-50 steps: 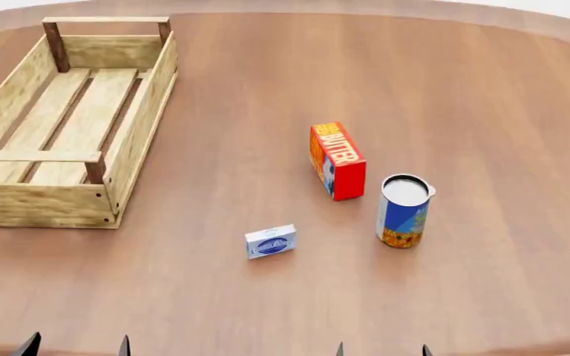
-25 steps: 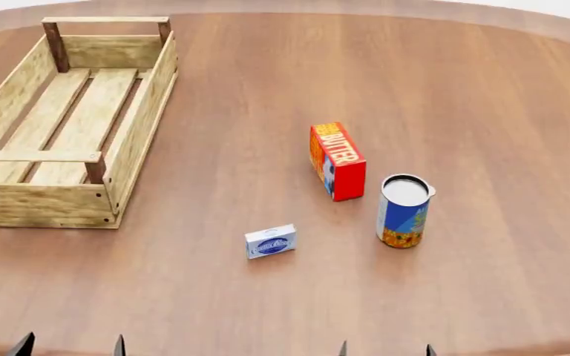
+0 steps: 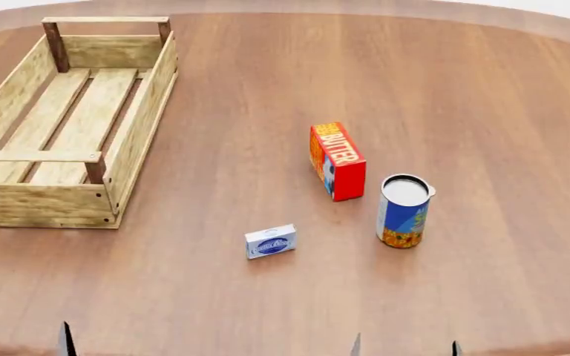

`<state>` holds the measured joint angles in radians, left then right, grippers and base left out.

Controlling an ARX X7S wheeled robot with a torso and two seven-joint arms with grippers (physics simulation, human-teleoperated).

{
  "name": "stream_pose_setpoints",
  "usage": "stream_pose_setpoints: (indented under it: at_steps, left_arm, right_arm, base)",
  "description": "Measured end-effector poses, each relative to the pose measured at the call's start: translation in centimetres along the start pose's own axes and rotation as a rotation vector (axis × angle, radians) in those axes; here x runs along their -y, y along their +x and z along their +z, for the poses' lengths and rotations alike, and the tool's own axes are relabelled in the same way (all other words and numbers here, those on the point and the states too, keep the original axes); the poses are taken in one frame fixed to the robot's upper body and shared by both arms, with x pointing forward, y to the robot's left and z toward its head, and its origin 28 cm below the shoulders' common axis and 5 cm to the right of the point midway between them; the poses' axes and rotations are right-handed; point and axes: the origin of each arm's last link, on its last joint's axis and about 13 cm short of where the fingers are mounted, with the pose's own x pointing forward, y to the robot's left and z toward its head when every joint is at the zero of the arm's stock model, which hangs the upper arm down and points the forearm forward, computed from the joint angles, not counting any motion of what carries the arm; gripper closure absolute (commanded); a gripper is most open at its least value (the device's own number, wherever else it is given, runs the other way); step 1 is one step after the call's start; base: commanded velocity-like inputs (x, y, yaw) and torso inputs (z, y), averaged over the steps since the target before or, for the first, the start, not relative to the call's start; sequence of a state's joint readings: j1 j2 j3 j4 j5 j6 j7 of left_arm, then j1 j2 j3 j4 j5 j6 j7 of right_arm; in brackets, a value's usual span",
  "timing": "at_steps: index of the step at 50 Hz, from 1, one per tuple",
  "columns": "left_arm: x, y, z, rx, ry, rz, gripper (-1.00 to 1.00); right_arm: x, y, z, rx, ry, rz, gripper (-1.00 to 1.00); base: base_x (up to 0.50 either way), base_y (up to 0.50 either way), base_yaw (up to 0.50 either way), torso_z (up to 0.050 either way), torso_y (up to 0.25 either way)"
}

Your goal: Pick up the cream cheese and put it in the tray.

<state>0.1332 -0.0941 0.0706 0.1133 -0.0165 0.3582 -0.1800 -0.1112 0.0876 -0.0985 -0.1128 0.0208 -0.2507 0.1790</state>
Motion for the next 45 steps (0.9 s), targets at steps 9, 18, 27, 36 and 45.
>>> stream_pose_setpoints:
  at_steps: [9, 18, 27, 36, 45]
  left_arm:
    - [-0.2, -0.7, 0.8, 0.164, 0.006, 0.042, -1.0]
    - [-0.5, -1.4, 1.3, 0.29, 0.004, 0.076, -1.0]
    - [-0.6, -1.8, 1.6, 0.369, -0.003, 0.094, -1.0]
    - [-0.9, -2.0, 1.6, 0.432, -0.011, 0.117, -1.0]
    - [-0.9, -2.2, 1.7, 0.476, -0.012, 0.129, -1.0]
  right_arm:
    - [0.0, -0.8, 0.8, 0.145, -0.027, -0.044, -1.0]
    - [0.1, -1.4, 1.2, 0.267, -0.047, -0.08, -1.0]
    - [0.1, -1.8, 1.5, 0.354, -0.055, -0.095, -1.0]
    - [0.1, -2.1, 1.5, 0.432, -0.061, -0.099, -1.0]
    - [0.0, -2.4, 1.6, 0.483, -0.063, -0.097, -1.0]
  base:
    - [0.0, 0.0, 0.0, 0.0, 0.0]
    - [0.0, 0.0, 0.0, 0.0, 0.0]
    - [0.0, 0.0, 0.0, 0.0, 0.0]
    - [0.0, 0.0, 0.0, 0.0, 0.0]
    - [0.0, 0.0, 0.0, 0.0, 0.0]
